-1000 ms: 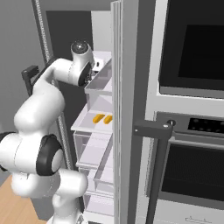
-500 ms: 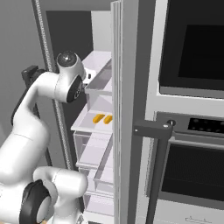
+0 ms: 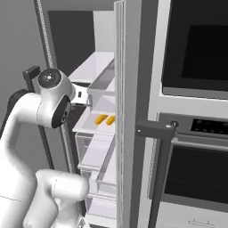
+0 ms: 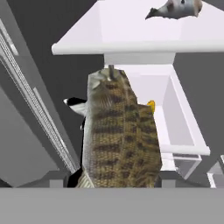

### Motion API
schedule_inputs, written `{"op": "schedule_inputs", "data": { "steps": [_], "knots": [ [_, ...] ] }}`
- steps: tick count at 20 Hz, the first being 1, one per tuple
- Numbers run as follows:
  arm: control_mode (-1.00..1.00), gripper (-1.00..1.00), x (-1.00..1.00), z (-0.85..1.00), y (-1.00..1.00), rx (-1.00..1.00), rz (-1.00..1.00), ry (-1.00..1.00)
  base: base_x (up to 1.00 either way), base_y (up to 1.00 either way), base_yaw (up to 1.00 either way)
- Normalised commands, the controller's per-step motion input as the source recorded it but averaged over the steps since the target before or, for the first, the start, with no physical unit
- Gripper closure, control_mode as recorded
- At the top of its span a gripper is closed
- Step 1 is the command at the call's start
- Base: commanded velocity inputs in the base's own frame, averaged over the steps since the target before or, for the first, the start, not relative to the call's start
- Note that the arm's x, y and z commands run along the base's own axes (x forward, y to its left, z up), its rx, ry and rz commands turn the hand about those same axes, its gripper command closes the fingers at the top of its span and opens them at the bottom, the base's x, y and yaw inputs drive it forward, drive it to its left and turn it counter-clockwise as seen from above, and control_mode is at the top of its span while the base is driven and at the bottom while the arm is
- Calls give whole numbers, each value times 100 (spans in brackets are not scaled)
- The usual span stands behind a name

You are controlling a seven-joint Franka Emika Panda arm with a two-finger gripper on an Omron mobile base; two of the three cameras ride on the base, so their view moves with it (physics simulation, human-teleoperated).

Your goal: Place one corn and one fish in each tupperware on the nearby counter, to pack two identical lunches.

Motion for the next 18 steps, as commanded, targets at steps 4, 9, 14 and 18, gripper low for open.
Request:
{"op": "schedule_inputs", "data": {
  "steps": [4, 9, 14, 18],
  "knots": [
    [100, 100, 0, 0, 0, 0, 0, 0, -100, 0, -2],
    [100, 100, 0, 0, 0, 0, 0, 0, -100, -32, -15],
    [100, 100, 0, 0, 0, 0, 0, 0, -68, -90, -38],
    [100, 100, 0, 0, 0, 0, 0, 0, -1, -88, -49]
  ]
}}
